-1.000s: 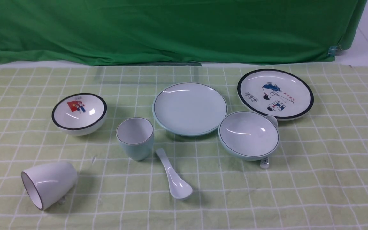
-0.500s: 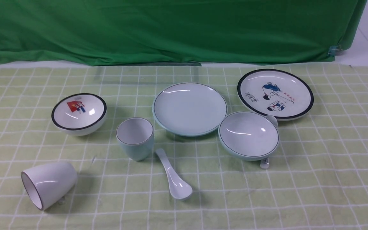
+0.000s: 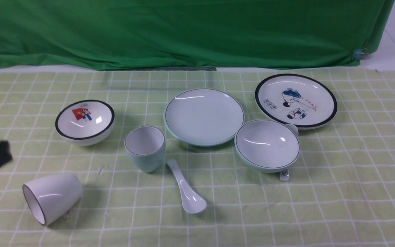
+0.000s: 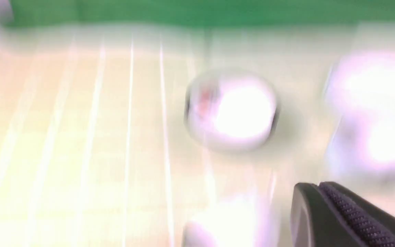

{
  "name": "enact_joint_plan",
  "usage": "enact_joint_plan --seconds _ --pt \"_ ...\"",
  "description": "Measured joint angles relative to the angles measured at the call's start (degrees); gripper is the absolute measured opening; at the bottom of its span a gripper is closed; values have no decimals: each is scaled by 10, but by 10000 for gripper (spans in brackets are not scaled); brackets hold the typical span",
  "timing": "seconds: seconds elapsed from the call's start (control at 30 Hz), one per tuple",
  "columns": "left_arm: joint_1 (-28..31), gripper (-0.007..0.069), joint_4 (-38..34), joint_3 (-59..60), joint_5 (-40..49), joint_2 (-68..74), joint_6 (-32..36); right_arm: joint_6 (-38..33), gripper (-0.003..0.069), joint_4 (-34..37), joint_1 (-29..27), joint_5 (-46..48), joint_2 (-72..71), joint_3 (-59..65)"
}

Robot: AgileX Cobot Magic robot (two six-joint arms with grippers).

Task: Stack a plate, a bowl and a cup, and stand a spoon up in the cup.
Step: Use the right arm to grab a blue rice bowl

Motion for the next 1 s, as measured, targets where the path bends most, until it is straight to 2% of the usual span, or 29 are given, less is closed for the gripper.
enact_joint_plan --seconds 0.13,0.33,0.53,0.73,1.0 --pt "0 -29 0 -2 67 115 3 -30 11 4 65 90 61 -4" --pt "0 -29 32 -3 64 228 -8 -56 11 4 120 92 87 -5" --pt "0 -29 33 -4 5 307 -11 -56 11 4 126 63 87 -7" --pt "0 -29 -12 -22 -42 316 -12 -56 11 4 126 48 87 -8" --pt "0 -29 -18 -62 -76 319 -12 -56 11 4 126 41 87 -8"
